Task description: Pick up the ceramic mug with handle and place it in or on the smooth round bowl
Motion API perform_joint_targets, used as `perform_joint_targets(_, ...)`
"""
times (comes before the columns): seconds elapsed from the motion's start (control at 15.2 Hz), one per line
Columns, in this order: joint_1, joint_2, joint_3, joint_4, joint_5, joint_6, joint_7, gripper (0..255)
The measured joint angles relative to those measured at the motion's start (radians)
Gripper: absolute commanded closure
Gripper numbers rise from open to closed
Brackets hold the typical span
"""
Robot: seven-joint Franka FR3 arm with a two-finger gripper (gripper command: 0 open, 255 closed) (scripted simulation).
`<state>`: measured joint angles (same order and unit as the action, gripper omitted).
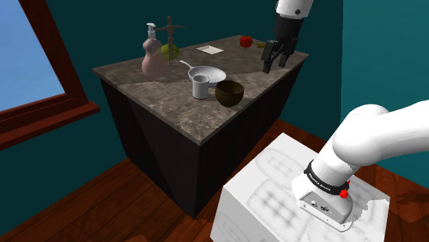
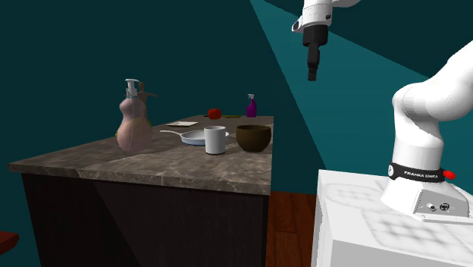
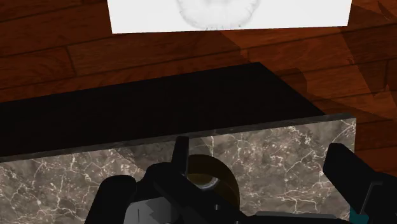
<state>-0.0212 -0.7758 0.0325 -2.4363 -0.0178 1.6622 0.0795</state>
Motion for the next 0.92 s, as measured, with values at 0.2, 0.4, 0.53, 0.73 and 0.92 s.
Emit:
perform_joint_targets(0.2,0.001,0.05,0.007,0.012,0.002,0.037,0.008,0)
perform_joint_targets(0.4,0.0,0.158,0.018,0.044,0.002,0.111,0.022,0)
perform_joint_targets(0.53,0.0,0.228,0.028,0.074,0.002,0.15,0.034,0)
perform_joint_targets(0.73,-0.001,0.346,0.042,0.136,-0.001,0.205,0.052,0)
perform_joint_targets(0.92,-0.001,0.461,0.054,0.195,-0.009,0.258,0.072,0)
